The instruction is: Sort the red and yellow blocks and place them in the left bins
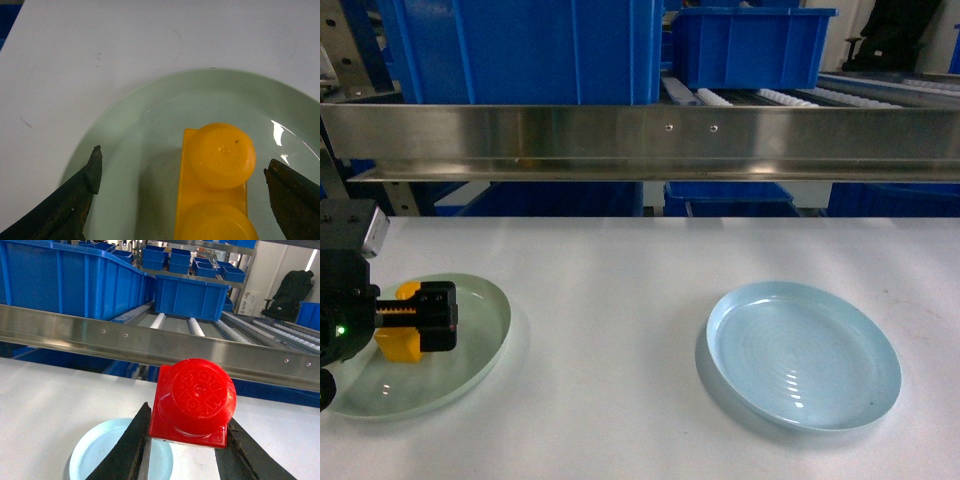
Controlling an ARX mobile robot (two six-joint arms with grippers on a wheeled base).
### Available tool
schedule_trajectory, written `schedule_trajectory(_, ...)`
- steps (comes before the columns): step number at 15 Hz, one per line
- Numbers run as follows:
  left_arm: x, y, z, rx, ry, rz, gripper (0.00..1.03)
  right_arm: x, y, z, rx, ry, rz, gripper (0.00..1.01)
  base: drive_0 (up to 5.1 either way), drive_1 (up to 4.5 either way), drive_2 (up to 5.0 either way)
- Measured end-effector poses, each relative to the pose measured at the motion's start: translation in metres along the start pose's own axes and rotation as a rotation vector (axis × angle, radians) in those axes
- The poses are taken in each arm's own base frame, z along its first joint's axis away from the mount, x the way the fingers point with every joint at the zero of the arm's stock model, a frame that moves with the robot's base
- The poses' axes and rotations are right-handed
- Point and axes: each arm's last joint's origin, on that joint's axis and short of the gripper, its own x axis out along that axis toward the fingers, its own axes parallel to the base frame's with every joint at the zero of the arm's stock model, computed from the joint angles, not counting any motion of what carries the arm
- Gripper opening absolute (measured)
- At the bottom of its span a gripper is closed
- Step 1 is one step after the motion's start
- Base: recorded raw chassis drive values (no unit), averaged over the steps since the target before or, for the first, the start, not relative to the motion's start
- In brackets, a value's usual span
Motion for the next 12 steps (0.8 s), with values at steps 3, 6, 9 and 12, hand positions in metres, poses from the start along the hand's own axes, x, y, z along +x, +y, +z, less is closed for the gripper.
schedule_trajectory(3,0.007,0.000,-0.011,-0.021,0.009,-0.019,0.84,0.000,0.000,0.000,0.000,-0.001,0.000,0.29,0.0,0.00,0.0)
schedule_trajectory(6,0.008,-0.004,-0.013,-0.049,0.000,-0.039,0.50,0.000,0.000,0.000,0.000,0.000,0.000,0.29,0.0,0.00,0.0)
schedule_trajectory(9,0.007,-0.004,-0.010,-0.058,-0.024,-0.044,0.29,0.000,0.000,0.000,0.000,-0.001,0.000,0.29,0.0,0.00,0.0)
schedule_trajectory(12,-0.007,0.001,0.000,-0.064,-0.038,-0.052,0.28,0.000,0.000,0.000,0.000,0.000,0.000,0.29,0.0,0.00,0.0)
